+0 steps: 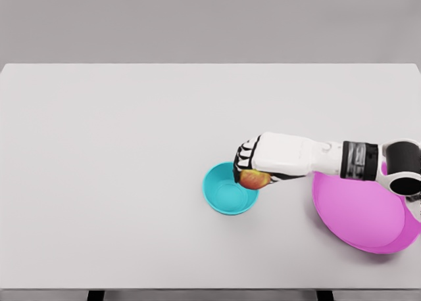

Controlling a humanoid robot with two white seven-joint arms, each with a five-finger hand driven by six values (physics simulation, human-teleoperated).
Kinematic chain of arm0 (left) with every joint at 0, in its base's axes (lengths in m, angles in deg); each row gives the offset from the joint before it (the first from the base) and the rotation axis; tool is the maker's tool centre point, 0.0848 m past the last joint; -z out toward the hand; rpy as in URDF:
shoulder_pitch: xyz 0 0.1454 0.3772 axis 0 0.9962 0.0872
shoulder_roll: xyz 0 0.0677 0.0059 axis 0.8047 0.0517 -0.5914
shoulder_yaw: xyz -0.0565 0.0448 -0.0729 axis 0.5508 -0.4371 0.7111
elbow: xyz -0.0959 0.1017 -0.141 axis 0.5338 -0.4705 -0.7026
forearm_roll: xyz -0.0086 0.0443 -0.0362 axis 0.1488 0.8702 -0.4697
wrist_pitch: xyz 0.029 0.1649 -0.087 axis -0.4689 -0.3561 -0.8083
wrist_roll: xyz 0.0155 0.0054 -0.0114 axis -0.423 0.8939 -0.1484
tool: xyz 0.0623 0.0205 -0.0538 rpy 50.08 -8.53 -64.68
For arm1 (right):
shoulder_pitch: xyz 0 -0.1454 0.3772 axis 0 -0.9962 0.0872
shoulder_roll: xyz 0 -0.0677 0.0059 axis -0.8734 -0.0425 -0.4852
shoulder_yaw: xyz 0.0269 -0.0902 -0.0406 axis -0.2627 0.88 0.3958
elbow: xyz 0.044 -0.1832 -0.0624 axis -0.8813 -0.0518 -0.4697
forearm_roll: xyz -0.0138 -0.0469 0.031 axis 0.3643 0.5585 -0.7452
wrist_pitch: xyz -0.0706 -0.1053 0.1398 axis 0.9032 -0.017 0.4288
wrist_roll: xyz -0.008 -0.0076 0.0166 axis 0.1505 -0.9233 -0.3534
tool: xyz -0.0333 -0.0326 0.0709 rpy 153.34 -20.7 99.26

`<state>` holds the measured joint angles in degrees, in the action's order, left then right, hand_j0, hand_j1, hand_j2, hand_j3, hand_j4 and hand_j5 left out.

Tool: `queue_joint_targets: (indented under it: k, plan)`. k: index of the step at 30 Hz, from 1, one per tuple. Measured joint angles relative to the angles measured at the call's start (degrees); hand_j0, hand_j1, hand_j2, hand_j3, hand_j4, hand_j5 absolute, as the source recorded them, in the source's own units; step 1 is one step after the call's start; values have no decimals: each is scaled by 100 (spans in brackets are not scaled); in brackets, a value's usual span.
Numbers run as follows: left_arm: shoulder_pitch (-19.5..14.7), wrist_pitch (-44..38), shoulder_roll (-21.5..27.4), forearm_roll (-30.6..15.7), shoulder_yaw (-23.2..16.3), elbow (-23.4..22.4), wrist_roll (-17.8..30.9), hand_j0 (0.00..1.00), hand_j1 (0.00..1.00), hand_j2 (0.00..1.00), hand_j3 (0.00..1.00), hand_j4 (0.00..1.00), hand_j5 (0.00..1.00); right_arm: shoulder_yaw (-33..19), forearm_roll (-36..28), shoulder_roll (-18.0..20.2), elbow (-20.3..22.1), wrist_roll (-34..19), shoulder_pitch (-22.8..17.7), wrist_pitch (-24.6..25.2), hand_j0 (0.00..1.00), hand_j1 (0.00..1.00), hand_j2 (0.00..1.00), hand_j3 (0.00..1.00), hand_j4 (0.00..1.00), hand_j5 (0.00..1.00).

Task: Put the apple from the pink plate into the blue bowl with your right arm

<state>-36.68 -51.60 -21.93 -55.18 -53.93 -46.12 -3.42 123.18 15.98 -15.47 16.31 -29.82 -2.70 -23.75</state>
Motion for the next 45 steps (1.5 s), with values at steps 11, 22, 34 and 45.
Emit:
queue_joint_targets:
  k: [11, 22, 34, 45]
  plan:
    - [0, 0, 0, 0, 0, 0, 0, 100, 100, 100, 100, 100, 100, 516, 48, -284, -8, -2, 431, -2, 48, 48, 48, 48, 48, 48]
    - [0, 0, 0, 0, 0, 0, 0, 100, 100, 100, 100, 100, 100, 675, 69, -351, -9, -7, 448, -1, 100, 100, 100, 100, 100, 100]
    - [0, 0, 0, 0, 0, 1, 0, 100, 100, 100, 100, 100, 100, -225, -21, 95, -6, -12, 414, -4, 100, 100, 100, 100, 100, 100]
    - [0, 0, 0, 0, 0, 1, 0, 100, 100, 100, 100, 100, 100, -2185, -199, 11, -758, -441, -70, -4, 100, 100, 100, 100, 100, 100]
